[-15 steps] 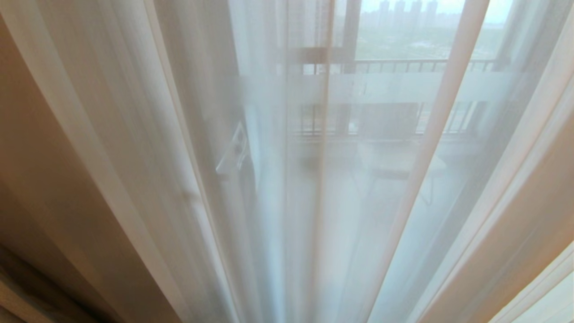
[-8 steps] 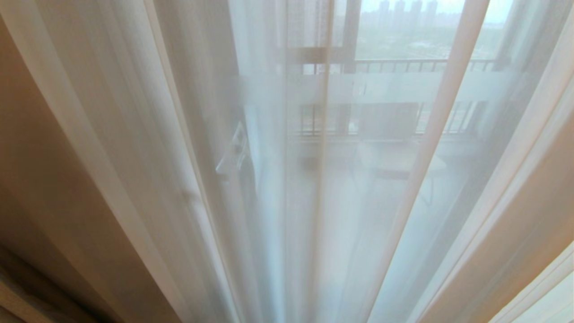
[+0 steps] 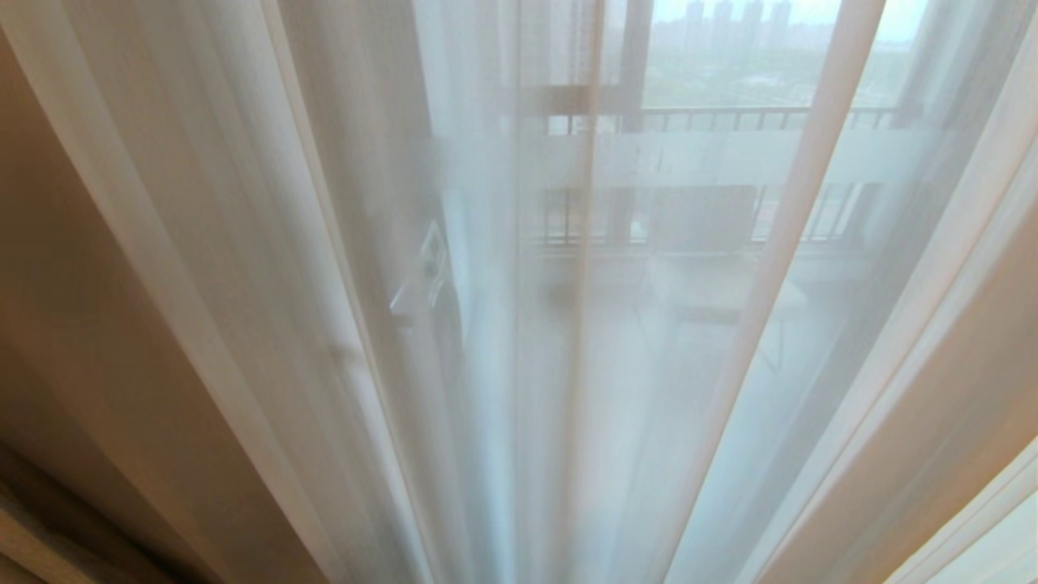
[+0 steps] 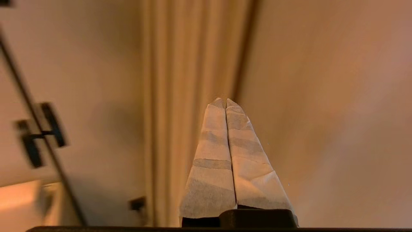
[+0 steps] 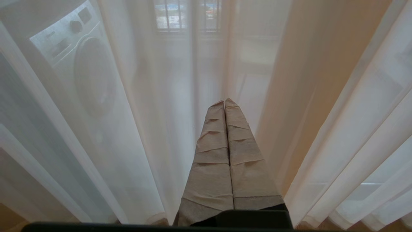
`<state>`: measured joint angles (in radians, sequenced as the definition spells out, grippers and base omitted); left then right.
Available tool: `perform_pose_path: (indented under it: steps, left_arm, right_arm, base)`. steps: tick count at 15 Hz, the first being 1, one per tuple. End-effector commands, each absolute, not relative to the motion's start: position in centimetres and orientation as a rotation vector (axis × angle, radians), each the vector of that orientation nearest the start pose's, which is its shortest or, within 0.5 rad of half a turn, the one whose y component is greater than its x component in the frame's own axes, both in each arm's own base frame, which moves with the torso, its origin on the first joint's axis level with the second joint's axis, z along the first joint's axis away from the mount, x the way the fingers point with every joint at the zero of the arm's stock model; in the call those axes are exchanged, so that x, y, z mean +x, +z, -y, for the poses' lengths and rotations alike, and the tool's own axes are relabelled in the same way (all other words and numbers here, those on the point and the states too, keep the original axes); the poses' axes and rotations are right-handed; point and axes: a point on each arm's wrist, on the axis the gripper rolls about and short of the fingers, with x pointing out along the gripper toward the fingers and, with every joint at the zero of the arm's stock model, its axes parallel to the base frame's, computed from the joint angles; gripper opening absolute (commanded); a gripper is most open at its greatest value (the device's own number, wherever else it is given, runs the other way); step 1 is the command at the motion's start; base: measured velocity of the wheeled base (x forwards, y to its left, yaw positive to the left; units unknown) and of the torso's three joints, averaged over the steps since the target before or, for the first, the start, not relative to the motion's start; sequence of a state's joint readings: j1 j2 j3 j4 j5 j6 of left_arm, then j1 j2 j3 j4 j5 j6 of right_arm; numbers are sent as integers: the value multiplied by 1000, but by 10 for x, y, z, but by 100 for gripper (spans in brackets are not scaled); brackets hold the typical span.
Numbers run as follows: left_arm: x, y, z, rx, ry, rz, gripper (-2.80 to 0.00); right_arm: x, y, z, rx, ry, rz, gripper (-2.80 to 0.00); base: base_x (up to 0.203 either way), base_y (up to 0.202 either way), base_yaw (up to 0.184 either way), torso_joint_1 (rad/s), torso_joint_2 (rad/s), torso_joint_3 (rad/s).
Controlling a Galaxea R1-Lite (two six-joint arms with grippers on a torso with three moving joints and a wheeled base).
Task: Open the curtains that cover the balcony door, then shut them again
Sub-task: Close the outer curtains on both sides
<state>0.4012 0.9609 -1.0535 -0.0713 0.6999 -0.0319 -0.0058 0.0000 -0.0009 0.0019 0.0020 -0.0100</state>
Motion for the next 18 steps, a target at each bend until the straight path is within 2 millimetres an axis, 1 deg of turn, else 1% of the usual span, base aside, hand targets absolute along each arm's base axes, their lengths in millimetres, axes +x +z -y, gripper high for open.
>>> perform_pose_path:
  steps: [1, 2, 4, 5, 7, 9, 12, 13, 15, 18]
  left_arm:
    - [95, 356, -79, -31, 1212, 144, -280]
    - [95, 358, -90, -24, 1228, 138, -280]
    - [98, 361, -114, -24, 1197, 132, -280]
    - [101, 362, -128, -27, 1175, 137, -280]
    - [104, 363, -151, -17, 1189, 169, -280]
    - [104, 362, -167, -8, 1205, 181, -280]
    - [103, 355, -181, -15, 1216, 154, -280]
    - [104, 354, -185, -18, 1222, 145, 0]
    - [105, 351, -192, -20, 1233, 140, 0]
    - [109, 345, -209, -14, 1238, 148, 0]
  right_arm:
    - [-23, 76, 0, -9, -3, -2, -280]
    - [-23, 75, 0, -11, -5, -3, -280]
    - [-23, 76, 0, -11, -3, -2, -280]
    - [-23, 76, 0, -11, -3, -2, -280]
    - [-23, 76, 0, -9, -3, -2, -280]
    - [-23, 76, 0, -11, -3, -2, -280]
    - [-23, 76, 0, -11, -3, -2, -280]
    - [-23, 76, 0, -9, -3, -2, -280]
    - [-23, 76, 0, -11, -3, -2, -280]
    - [-23, 76, 0, -10, -4, -2, -280]
  base:
    - [0, 0, 0, 0, 0, 0]
    - [0, 0, 0, 0, 0, 0]
    - [0, 0, 0, 0, 0, 0]
    - [0, 0, 0, 0, 0, 0]
    - [0, 0, 0, 0, 0, 0]
    - [0, 0, 0, 0, 0, 0]
    - [0, 0, 0, 0, 0, 0]
    - [0, 0, 0, 0, 0, 0]
    - [0, 0, 0, 0, 0, 0]
    - [0, 0, 0, 0, 0, 0]
